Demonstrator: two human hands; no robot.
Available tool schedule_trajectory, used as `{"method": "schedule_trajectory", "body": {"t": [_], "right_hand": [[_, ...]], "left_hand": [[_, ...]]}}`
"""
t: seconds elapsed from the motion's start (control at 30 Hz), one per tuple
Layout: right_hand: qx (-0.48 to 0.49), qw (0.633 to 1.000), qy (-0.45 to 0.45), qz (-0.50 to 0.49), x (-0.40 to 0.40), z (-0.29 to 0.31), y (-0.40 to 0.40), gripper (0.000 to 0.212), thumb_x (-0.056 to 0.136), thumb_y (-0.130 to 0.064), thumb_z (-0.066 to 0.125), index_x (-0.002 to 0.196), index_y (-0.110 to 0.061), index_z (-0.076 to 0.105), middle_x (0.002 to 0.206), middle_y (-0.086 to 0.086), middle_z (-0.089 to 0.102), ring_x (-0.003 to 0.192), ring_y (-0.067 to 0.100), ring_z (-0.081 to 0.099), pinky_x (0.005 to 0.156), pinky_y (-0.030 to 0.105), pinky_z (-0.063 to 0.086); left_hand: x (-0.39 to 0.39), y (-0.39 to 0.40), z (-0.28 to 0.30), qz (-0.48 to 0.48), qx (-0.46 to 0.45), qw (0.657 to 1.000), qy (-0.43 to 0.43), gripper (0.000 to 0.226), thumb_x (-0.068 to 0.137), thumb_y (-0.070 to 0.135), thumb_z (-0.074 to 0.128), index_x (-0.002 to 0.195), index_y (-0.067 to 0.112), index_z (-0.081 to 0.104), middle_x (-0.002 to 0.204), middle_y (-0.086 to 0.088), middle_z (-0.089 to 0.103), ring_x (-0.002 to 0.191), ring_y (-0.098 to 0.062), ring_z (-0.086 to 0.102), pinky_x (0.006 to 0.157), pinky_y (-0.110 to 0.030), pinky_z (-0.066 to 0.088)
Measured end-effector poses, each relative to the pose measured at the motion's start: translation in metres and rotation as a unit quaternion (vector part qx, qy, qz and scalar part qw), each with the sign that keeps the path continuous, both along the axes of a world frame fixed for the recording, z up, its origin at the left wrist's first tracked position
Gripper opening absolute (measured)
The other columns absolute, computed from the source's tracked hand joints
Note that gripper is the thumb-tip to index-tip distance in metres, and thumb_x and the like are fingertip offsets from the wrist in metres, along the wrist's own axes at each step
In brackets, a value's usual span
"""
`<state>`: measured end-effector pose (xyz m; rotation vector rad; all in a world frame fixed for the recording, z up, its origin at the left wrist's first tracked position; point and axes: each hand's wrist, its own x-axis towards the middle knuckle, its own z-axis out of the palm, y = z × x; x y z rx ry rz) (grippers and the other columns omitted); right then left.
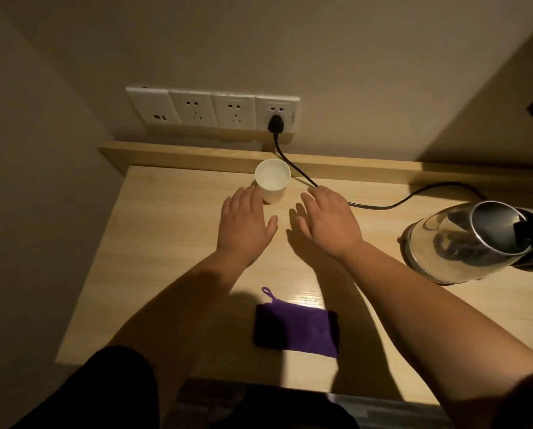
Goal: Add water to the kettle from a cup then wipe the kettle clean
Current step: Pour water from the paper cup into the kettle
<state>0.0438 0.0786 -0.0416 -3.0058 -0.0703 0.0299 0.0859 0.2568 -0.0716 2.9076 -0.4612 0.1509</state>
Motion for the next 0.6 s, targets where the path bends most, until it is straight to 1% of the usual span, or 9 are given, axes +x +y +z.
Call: {"method": "schedule_trajectory", "body": {"t": [0.1,0.17,0.23,0.33,0.43,0.5,0.6], "right_hand": [[-0.008,1.0,0.014,-0.01,0.011,-0.013,0.003,0.046,0.099,-0.036,0.05,0.135,-0.006,0.054,0.141,0.018,0.054,0.133,0.036,0.045,0.111,0.049,0.033],[-0.015,1.0,0.026,-0.008,0.016,-0.022,0.002,0.049,0.099,-0.038,0.049,0.138,-0.007,0.052,0.143,0.017,0.052,0.135,0.036,0.043,0.113,0.049,0.031],[-0.023,0.999,0.041,-0.007,0.021,-0.031,0.002,0.053,0.1,-0.041,0.046,0.141,-0.009,0.049,0.147,0.015,0.048,0.139,0.034,0.039,0.116,0.048,0.027],[-0.033,0.998,0.052,-0.013,0.025,-0.042,0.001,0.056,0.099,-0.044,0.046,0.143,-0.009,0.046,0.149,0.014,0.047,0.14,0.034,0.038,0.117,0.047,0.025],[-0.016,0.999,0.045,-0.02,0.022,-0.052,0.002,0.053,0.097,-0.041,0.052,0.138,-0.008,0.049,0.143,0.017,0.052,0.134,0.035,0.044,0.113,0.048,0.031],[-0.006,0.999,0.042,-0.024,0.019,-0.056,0.002,0.051,0.096,-0.039,0.054,0.135,-0.007,0.051,0.14,0.017,0.055,0.131,0.035,0.047,0.111,0.048,0.034],[-0.006,0.999,0.046,-0.028,0.014,-0.061,0.0,0.048,0.095,-0.038,0.055,0.132,-0.007,0.053,0.136,0.017,0.056,0.128,0.035,0.048,0.109,0.047,0.036]], "left_hand": [[0.021,0.002,-0.015,0.01,-0.066,0.997,0.033,0.076,0.089,0.058,0.054,0.147,0.018,0.026,0.151,-0.006,0.037,0.141,-0.025,0.032,0.116,-0.041,0.02],[0.035,0.0,-0.025,0.022,-0.109,0.991,0.068,0.084,0.086,0.061,0.057,0.149,0.018,0.022,0.153,-0.005,0.034,0.141,-0.024,0.031,0.117,-0.041,0.025],[0.048,-0.006,-0.032,0.034,-0.165,0.98,0.104,0.09,0.083,0.062,0.062,0.149,0.02,0.019,0.152,-0.004,0.033,0.139,-0.023,0.032,0.114,-0.039,0.031],[0.063,-0.016,-0.041,0.047,-0.27,0.947,0.168,0.095,0.076,0.059,0.071,0.148,0.028,0.017,0.148,-0.001,0.035,0.134,-0.021,0.038,0.107,-0.042,0.042],[0.072,-0.021,-0.05,0.061,-0.356,0.908,0.213,0.099,0.068,0.056,0.079,0.145,0.036,0.02,0.143,0.004,0.038,0.13,-0.018,0.041,0.102,-0.044,0.047],[0.074,-0.023,-0.054,0.064,-0.386,0.891,0.229,0.1,0.067,0.053,0.082,0.144,0.037,0.021,0.142,0.006,0.04,0.129,-0.017,0.042,0.103,-0.044,0.047],[0.075,-0.029,-0.057,0.075,-0.391,0.885,0.243,0.097,0.069,0.049,0.082,0.143,0.035,0.021,0.139,0.003,0.042,0.125,-0.016,0.045,0.103,-0.041,0.047]]}}
